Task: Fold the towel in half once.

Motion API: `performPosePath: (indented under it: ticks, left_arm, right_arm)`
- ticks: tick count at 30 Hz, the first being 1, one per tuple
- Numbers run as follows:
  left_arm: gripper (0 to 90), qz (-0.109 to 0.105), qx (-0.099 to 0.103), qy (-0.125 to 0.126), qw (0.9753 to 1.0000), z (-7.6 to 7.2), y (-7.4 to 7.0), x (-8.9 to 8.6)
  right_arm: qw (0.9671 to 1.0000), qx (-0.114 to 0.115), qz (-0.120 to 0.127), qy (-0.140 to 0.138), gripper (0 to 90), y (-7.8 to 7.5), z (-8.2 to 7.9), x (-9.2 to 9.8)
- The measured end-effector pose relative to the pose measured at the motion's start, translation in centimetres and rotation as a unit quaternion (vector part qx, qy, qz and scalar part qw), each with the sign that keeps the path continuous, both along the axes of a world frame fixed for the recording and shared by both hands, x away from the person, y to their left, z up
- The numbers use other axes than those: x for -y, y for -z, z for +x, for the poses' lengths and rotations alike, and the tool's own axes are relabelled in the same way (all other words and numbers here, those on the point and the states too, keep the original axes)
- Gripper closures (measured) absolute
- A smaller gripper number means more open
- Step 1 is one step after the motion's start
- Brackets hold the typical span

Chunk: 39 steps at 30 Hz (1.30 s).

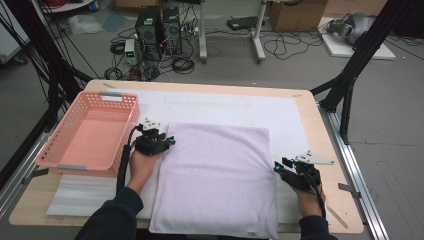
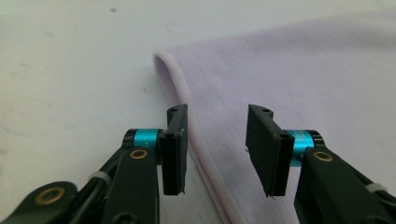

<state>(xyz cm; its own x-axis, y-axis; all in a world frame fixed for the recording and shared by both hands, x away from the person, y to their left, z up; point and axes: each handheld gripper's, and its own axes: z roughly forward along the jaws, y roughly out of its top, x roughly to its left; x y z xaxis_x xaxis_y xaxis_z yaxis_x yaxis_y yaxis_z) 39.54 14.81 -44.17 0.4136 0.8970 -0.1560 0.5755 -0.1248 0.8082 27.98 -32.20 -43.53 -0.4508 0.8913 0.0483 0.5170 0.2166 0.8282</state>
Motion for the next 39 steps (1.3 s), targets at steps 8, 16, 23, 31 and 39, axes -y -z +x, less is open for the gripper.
performPosePath:
  ticks: [8, 16, 23, 31, 39]
  left_arm:
    - [83.0, 0.082, 0.017, -0.043, 0.9956, 2.9, 0.7, 0.5]
    - [52.9, 0.014, 0.023, -0.036, 0.9990, 3.6, 0.8, -0.8]
    - [47.0, 0.006, -0.009, 0.000, 0.9999, 5.5, 0.9, 0.3]
    - [83.5, -0.022, -0.027, 0.009, 0.9993, 6.4, 1.0, -0.3]
    - [81.5, -0.001, 0.013, -0.031, 0.9994, 6.3, 0.4, -0.1]
  right_arm:
    - [0.9999, -0.007, 0.003, -0.012, 61.4, 0.3, 0.1, -0.1]
    - [1.0000, 0.000, -0.008, -0.004, 53.4, 0.0, 3.7, 0.4]
    - [0.9994, -0.023, -0.020, -0.013, 35.4, 0.5, 10.5, -1.5]
    - [0.9986, -0.050, -0.015, 0.001, 81.9, 1.5, 15.5, -2.2]
    - [0.9945, 0.030, -0.094, 0.036, 78.6, 0.6, 15.6, -3.5]
